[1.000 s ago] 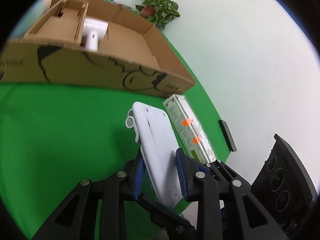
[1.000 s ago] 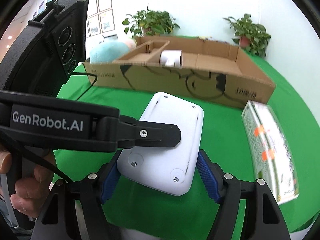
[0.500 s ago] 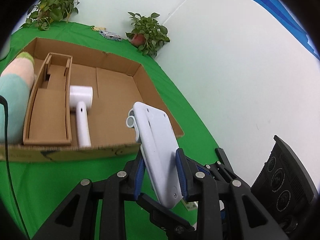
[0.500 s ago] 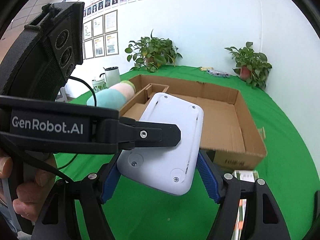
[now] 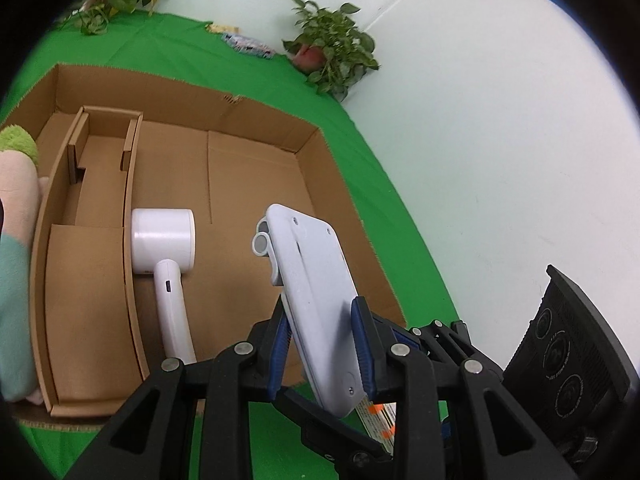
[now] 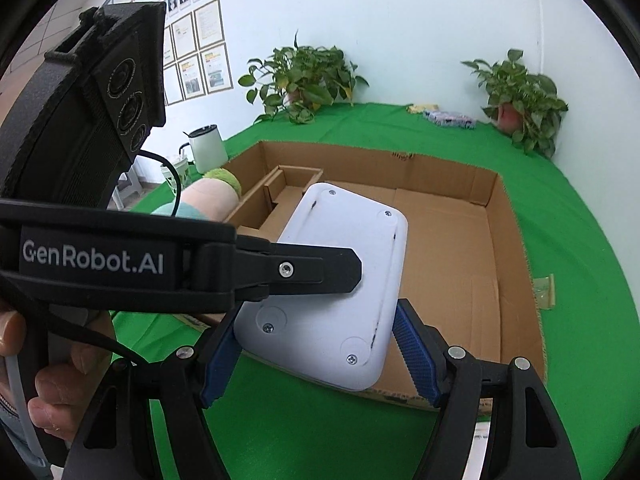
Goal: Organize objects
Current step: 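Lift the white case with the right gripper and carry it into the box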
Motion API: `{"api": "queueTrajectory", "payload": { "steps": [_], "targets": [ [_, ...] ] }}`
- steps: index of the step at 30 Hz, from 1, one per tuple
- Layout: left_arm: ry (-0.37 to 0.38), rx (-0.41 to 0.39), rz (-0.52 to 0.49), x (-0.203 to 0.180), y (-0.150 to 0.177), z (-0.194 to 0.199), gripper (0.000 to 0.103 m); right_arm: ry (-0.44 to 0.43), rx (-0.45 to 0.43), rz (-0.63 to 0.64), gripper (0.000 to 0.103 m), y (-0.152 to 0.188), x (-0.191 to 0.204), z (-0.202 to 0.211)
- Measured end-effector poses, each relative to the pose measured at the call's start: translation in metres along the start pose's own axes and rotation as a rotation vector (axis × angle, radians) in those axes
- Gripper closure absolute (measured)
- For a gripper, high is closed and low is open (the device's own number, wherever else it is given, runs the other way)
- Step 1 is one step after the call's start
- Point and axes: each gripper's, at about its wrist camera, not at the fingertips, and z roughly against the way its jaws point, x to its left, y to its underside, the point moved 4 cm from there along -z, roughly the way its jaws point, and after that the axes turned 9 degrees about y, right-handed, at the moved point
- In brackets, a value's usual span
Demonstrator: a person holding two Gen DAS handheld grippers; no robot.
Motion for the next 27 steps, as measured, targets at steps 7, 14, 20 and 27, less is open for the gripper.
{"api": "queueTrajectory", "payload": {
  "steps": [7, 14, 20, 27],
  "targets": [
    [-0.058, 0.085, 0.070, 0.028, 0.002, -0.035, 0.075, -0.068, 0.115, -0.059, 0.033, 0.008, -0.020, -0.051],
    [-0.083, 0.162, 0.131, 0.051, 0.013, -0.060, 0.075, -0.130, 0.239, -0.118, 0.033, 0.032, -0.032, -0.085],
    [-0.071, 0.186, 0.163, 0.060, 0.014, -0.064, 0.076, -0.120, 0.282, -0.114, 0.033, 0.041, -0.027, -0.089],
    [-0.072, 0.196, 0.120, 0.050, 0.017, -0.047, 0.075, -0.148, 0.297, -0.108, 0.029, 0.041, -0.022, -0.084]
  ]
}}
